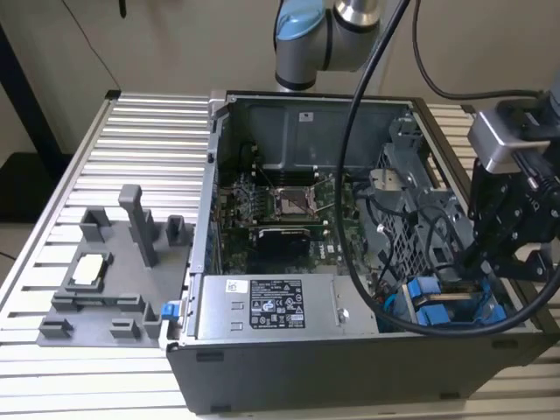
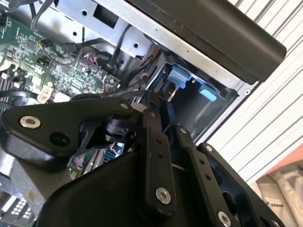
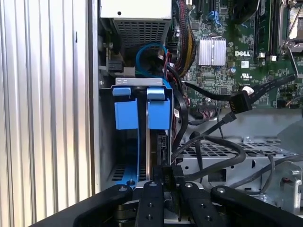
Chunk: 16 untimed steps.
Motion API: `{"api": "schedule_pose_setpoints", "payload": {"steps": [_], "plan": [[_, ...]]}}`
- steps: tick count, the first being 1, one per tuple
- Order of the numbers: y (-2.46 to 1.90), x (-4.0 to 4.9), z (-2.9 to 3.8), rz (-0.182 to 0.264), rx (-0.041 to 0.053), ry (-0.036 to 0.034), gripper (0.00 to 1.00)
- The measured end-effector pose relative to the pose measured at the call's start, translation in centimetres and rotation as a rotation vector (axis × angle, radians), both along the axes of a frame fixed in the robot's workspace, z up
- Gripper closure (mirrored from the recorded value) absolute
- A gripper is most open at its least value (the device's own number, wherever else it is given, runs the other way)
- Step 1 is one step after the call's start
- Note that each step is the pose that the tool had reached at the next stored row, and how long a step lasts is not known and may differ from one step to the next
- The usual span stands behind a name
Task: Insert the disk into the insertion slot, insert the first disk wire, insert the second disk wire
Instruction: 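Insert the first disk wire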
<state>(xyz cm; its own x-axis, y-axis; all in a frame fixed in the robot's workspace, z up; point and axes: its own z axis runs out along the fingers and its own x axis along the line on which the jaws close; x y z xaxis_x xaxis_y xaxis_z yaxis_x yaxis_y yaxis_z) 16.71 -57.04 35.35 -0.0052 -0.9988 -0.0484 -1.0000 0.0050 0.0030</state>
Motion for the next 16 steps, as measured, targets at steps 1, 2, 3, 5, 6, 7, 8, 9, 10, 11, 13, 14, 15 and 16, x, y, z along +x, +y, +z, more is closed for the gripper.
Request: {"api": "schedule_pose_setpoints", "payload": {"steps": [1,2,3,5,6,7,8,9,10,11,13,14,15,16], "plan": [[-0.01,0.09,-0.03,0.0,0.0001,0.0013,0.81],[-0.02,0.16,-0.09,-0.001,0.0004,0.0026,0.81],[-0.03,0.19,-0.14,-0.002,0.0004,0.0036,0.81],[-0.04,0.26,-0.3,-0.005,0.0003,0.0055,0.81],[-0.05,0.3,-0.36,-0.006,0.0004,0.0064,0.81],[-0.05,0.36,-0.41,-0.007,0.0002,0.0071,0.81],[-0.06,0.41,-0.46,-0.009,0.0002,0.0077,0.81],[-0.05,0.42,-0.48,-0.009,0.0003,0.008,0.81],[-0.05,0.42,-0.48,-0.009,0.0003,0.0082,0.81],[-0.05,0.42,-0.48,-0.009,0.0003,0.0083,0.81],[-0.05,0.43,-0.49,-0.009,0.0004,0.0084,0.81],[-0.05,0.43,-0.52,-0.009,0.0005,0.0084,0.81],[-0.05,0.43,-0.57,-0.01,0.0008,0.0085,0.81],[-0.05,0.43,-0.64,-0.011,0.0007,0.0085,0.81]]}}
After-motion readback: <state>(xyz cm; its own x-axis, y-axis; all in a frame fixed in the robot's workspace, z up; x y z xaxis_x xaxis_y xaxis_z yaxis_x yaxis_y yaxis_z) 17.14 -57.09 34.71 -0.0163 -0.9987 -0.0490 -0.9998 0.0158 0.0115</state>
